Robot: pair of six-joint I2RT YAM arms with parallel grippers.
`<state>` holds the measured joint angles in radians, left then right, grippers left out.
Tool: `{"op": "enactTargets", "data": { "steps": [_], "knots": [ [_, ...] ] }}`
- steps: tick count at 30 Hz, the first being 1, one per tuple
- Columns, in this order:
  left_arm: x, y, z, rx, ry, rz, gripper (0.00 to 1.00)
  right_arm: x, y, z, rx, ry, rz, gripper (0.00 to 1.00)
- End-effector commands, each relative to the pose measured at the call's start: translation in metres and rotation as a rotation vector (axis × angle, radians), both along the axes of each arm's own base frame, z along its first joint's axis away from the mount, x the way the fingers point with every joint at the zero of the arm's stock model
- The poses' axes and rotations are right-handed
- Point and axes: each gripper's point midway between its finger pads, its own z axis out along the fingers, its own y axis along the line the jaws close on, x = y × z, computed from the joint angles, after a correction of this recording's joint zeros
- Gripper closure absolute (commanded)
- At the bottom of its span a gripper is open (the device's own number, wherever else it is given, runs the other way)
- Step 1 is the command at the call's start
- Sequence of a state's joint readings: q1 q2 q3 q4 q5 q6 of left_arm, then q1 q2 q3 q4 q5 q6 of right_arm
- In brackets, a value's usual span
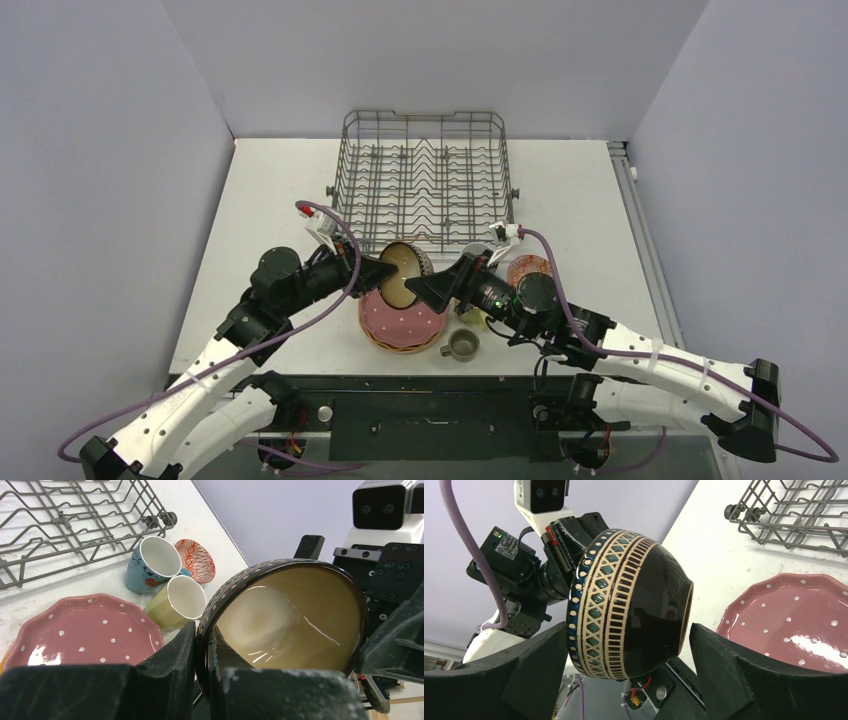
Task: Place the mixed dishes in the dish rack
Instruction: Pick up the bowl from the dish rack.
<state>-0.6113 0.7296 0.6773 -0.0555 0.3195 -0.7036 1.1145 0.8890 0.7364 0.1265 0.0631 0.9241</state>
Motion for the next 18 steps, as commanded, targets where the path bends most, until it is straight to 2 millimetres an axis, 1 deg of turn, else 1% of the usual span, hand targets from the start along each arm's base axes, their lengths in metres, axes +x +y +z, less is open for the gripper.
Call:
{"op": "enactTargets", "data": {
  "steps": [1,7,8,13,16,17,18],
  "knots": [
    [-0.0029,0.0006,0.0515,-0.129,-0.138,-0.008,1.00,-0.0014,0.0035,0.0234,0.076,-0.009,0.005,0.19],
    [-0.0031,-0.0004,0.0482,-0.127,-0.134,-0.013,1.00,-0.0041,0.0042,0.0256,0.097,-0.001,0.018,0.34],
    [-0.0030,-0.0004,0.0478,-0.127,-0.134,-0.014,1.00,-0.0044,0.0045,0.0259,0.100,0.000,0.021,0.38],
    [-0.0016,-0.0005,0.0467,-0.125,-0.133,-0.010,1.00,-0.0077,0.0057,0.0267,0.117,0.004,0.038,0.48],
    [-0.0009,-0.0010,0.0453,-0.124,-0.129,-0.011,1.00,-0.0095,0.0059,0.0278,0.124,0.001,0.045,0.47],
    [-0.0006,-0.0013,0.0451,-0.124,-0.127,-0.011,1.00,-0.0101,0.0059,0.0280,0.124,0.001,0.047,0.43],
    [-0.0004,-0.0013,0.0450,-0.123,-0.127,-0.010,1.00,-0.0106,0.0058,0.0282,0.126,0.000,0.047,0.41]
  ]
}}
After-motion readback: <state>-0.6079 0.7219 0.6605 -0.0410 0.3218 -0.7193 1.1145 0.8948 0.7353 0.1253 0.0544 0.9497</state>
